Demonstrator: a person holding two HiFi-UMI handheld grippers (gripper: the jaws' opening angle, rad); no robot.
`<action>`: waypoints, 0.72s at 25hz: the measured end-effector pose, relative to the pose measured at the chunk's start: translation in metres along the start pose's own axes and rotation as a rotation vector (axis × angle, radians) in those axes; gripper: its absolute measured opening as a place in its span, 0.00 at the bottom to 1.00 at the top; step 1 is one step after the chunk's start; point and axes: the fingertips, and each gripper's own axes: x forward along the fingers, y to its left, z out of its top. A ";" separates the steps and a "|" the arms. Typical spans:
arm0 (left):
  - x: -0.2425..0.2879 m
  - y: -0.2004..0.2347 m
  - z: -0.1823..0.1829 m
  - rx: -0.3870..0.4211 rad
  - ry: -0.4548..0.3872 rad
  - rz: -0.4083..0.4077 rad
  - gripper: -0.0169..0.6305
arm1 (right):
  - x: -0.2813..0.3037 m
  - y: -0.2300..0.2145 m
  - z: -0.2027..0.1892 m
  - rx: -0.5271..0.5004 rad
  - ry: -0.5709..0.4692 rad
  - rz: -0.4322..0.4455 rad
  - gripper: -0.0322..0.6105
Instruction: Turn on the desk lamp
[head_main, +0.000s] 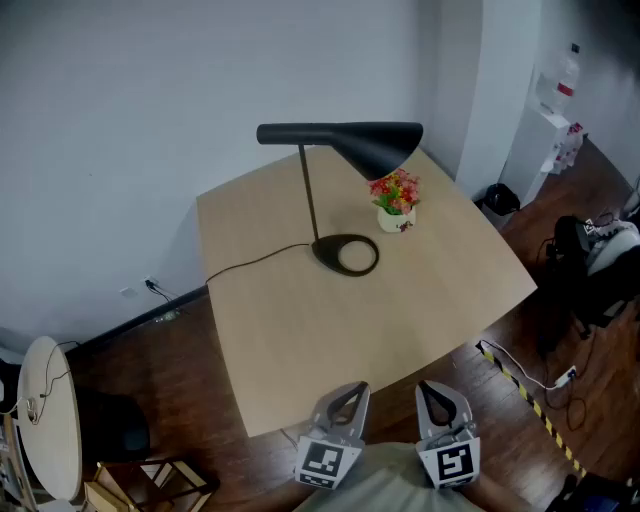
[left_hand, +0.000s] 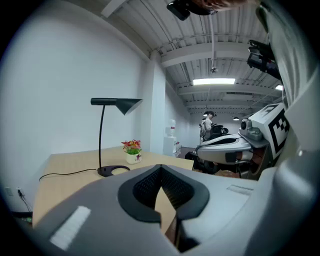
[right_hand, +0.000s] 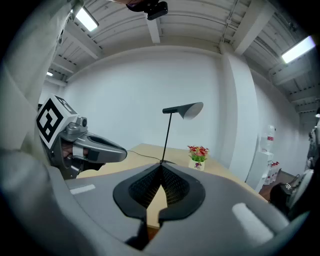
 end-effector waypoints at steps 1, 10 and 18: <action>-0.002 0.011 0.000 0.000 -0.001 -0.001 0.02 | 0.009 0.007 0.002 -0.006 0.003 0.002 0.05; -0.017 0.078 -0.006 -0.033 -0.006 0.035 0.02 | 0.070 0.048 0.018 -0.020 0.024 0.045 0.05; -0.021 0.123 -0.019 -0.087 0.017 0.193 0.02 | 0.120 0.065 0.015 -0.026 0.036 0.181 0.05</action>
